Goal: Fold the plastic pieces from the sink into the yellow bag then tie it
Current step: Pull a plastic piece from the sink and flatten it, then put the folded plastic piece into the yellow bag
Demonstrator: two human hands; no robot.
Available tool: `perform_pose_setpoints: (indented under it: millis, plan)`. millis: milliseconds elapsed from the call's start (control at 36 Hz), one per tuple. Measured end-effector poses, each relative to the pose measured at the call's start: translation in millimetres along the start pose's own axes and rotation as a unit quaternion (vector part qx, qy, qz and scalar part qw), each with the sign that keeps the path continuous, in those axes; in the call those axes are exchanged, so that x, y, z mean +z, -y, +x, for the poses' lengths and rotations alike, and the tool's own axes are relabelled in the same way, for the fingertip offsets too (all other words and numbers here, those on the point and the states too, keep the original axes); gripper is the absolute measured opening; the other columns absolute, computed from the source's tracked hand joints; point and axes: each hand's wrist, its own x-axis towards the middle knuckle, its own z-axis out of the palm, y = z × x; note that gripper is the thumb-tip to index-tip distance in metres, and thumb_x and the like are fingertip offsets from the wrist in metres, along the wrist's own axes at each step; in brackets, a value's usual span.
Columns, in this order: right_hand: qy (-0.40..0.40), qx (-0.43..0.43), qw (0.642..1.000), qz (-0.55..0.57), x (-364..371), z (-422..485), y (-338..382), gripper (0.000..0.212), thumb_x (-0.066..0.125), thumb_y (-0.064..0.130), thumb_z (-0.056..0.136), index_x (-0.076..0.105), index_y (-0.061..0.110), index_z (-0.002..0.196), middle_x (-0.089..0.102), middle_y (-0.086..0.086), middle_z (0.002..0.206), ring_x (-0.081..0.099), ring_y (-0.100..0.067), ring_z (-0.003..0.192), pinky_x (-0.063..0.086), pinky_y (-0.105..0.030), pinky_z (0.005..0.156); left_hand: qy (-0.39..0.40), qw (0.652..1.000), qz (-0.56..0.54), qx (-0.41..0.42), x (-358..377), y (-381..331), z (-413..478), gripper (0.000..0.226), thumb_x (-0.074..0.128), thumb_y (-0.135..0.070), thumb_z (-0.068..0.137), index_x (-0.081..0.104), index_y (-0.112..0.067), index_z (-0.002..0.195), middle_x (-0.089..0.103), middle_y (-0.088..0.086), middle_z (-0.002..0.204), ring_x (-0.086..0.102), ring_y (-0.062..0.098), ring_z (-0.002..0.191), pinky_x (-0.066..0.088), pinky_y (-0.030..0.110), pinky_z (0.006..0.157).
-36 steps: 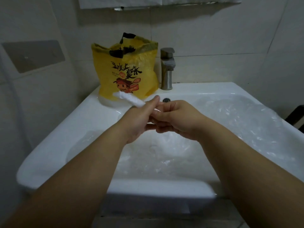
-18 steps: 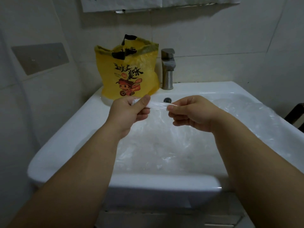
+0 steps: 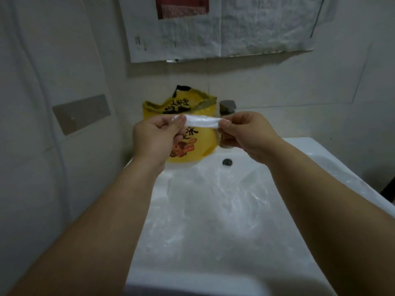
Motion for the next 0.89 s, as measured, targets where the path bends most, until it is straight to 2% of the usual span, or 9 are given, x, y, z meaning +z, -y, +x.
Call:
perform_pose_setpoints:
  millis: [111, 222, 306, 389, 500, 611, 722, 778, 889]
  plan:
    - [-0.022, -0.022, 0.999, 0.008, 8, 17, 16, 0.031, 0.059, 0.021, 0.095, 0.06, 0.007, 0.122, 0.061, -0.006, 0.085, 0.054, -0.012, 0.06, 0.059, -0.039, 0.076, -0.053, 0.995, 0.065, 0.061, -3, -15, 28, 0.011, 0.06, -0.015, 0.096, 0.07, -0.013, 0.094, 0.067, -0.008, 0.065, 0.062, 0.0, 0.059, 0.055, 0.017, 0.064]
    - [-0.027, -0.02, 0.999, 0.03, 8, 32, 25, 0.035, 0.06, 0.022, 0.094, 0.058, 0.006, 0.124, 0.061, -0.008, 0.09, 0.053, -0.013, 0.063, 0.059, -0.04, 0.078, -0.11, 0.966, 0.184, 0.143, -10, -31, 60, 0.023, 0.057, -0.023, 0.096, 0.067, -0.026, 0.075, 0.065, -0.008, 0.071, 0.066, 0.017, 0.075, 0.054, 0.03, 0.073]
    - [-0.025, -0.023, 0.999, 0.023, 8, 41, 27, 0.034, 0.059, 0.022, 0.095, 0.058, 0.006, 0.124, 0.061, -0.008, 0.087, 0.052, -0.013, 0.062, 0.059, -0.042, 0.078, -0.137, 0.924, 0.292, 0.204, -5, -45, 75, 0.023, 0.054, -0.027, 0.098, 0.074, -0.019, 0.105, 0.062, -0.01, 0.083, 0.061, 0.016, 0.08, 0.043, 0.022, 0.065]
    - [-0.016, -0.027, 0.999, 0.014, 12, 49, 29, 0.033, 0.057, 0.021, 0.095, 0.056, 0.008, 0.126, 0.061, -0.008, 0.087, 0.05, -0.013, 0.062, 0.059, -0.043, 0.079, -0.056, 0.895, 0.426, 0.125, 9, -44, 99, 0.027, 0.047, -0.029, 0.1, 0.069, -0.025, 0.114, 0.065, -0.002, 0.095, 0.058, 0.022, 0.09, 0.047, 0.032, 0.08]
    - [-0.006, -0.032, 0.999, -0.003, 14, 53, 30, 0.031, 0.057, 0.022, 0.096, 0.056, 0.01, 0.124, 0.062, -0.008, 0.088, 0.052, -0.013, 0.064, 0.059, -0.043, 0.079, 0.105, 0.811, 0.575, -0.015, 23, -33, 113, 0.047, 0.039, -0.053, 0.098, 0.065, -0.016, 0.11, 0.061, 0.011, 0.12, 0.045, 0.036, 0.122, 0.035, 0.055, 0.105]
    - [-0.008, -0.029, 1.0, -0.007, 14, 53, 26, 0.024, 0.057, 0.022, 0.096, 0.059, 0.012, 0.117, 0.062, -0.006, 0.085, 0.053, -0.012, 0.062, 0.059, -0.043, 0.078, 0.06, 0.862, 0.496, 0.078, 22, -39, 96, 0.023, 0.042, -0.041, 0.1, 0.058, -0.032, 0.088, 0.055, 0.009, 0.131, 0.036, 0.031, 0.133, 0.029, 0.046, 0.109]
    - [-0.015, -0.003, 1.0, -0.002, 14, 43, 14, 0.012, 0.056, 0.019, 0.096, 0.064, 0.012, 0.103, 0.06, -0.006, 0.08, 0.05, -0.014, 0.059, 0.058, -0.041, 0.075, 0.025, 0.942, 0.286, 0.174, 11, -35, 71, 0.023, 0.053, -0.026, 0.098, 0.071, -0.022, 0.111, 0.068, -0.011, 0.108, 0.058, 0.007, 0.105, 0.044, 0.02, 0.091]
    - [-0.011, 0.013, 1.0, -0.019, 15, 34, 3, 0.016, 0.056, 0.019, 0.096, 0.065, 0.009, 0.104, 0.06, -0.006, 0.079, 0.051, -0.015, 0.061, 0.058, -0.038, 0.072, 0.044, 0.954, 0.226, 0.192, 11, -28, 56, 0.017, 0.058, -0.022, 0.095, 0.074, -0.02, 0.101, 0.066, -0.02, 0.087, 0.062, 0.0, 0.084, 0.047, 0.013, 0.078]
    - [0.02, 0.065, 0.995, -0.079, 13, 9, -23, 0.016, 0.057, 0.02, 0.095, 0.063, 0.01, 0.106, 0.062, -0.006, 0.083, 0.056, -0.019, 0.071, 0.058, -0.037, 0.073, 0.101, 0.959, 0.208, 0.167, 15, 1, 18, 0.015, 0.061, -0.021, 0.093, 0.072, -0.03, 0.088, 0.064, -0.02, 0.077, 0.062, 0.001, 0.075, 0.051, 0.018, 0.072]
